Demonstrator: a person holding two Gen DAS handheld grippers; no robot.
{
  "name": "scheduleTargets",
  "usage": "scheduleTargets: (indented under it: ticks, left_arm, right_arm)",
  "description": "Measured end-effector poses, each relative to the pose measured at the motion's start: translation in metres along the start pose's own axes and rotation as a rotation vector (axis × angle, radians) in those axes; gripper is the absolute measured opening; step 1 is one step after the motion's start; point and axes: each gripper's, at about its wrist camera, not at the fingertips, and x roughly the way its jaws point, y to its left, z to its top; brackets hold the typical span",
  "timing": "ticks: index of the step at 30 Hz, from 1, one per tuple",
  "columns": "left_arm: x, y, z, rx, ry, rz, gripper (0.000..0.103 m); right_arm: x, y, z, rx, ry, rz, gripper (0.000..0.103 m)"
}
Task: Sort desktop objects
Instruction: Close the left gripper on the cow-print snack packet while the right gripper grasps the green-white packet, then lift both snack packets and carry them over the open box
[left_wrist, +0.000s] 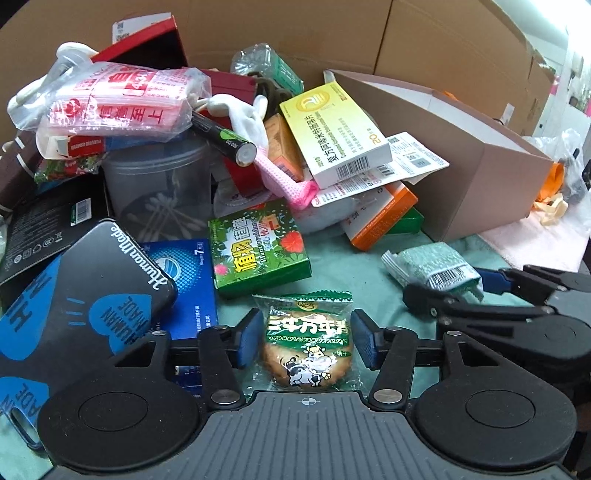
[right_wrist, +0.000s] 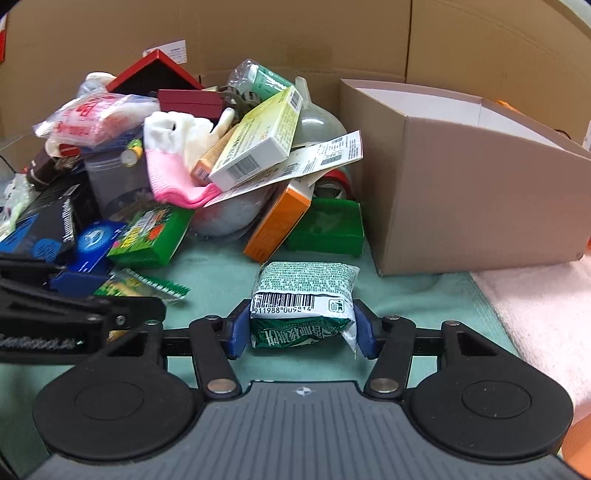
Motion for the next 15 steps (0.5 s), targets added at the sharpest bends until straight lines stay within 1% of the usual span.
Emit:
scheduleTargets:
  ticks: [2, 3, 4, 6, 8, 11, 15]
  left_arm:
    - [0.000, -0.002, -0.001, 0.009, -0.003, 0.008, 0.064]
    - [0.000, -0.003, -0.001, 0.016, -0.005, 0.014, 0.055]
    - [0.000, -0.003, -0.001, 0.021, -0.007, 0.016, 0.052]
    - [-0.001, -0.002, -0.001, 0.019, -0.004, 0.013, 0.050]
    - [-0.001, -0.002, 0.000, 0.015, 0.001, 0.010, 0.050]
    - [-0.005, -0.002, 0.000, 0.008, 0.008, -0.009, 0.050]
    - [-0.020, -0.006, 0.007, 0.012, -0.011, -0.039, 0.050]
  right_arm:
    - [-0.001, -0.001, -0.004, -0.002, -0.006, -0.003, 0.064]
    - [0.001, -0.002, -0.004, 0.000, -0.005, -0.004, 0.067]
    - [0.002, -0.002, -0.004, 0.007, -0.003, -0.010, 0.072]
    - [0.004, -0.003, -0.004, 0.018, -0.005, -0.008, 0.072]
    - [0.003, -0.004, -0.004, 0.024, -0.005, 0.007, 0.062]
    - [-0.001, -0.005, -0.004, 0.022, 0.001, 0.009, 0.060]
    - [-0.018, -0.012, -0.004, 0.037, 0.001, 0.041, 0.059]
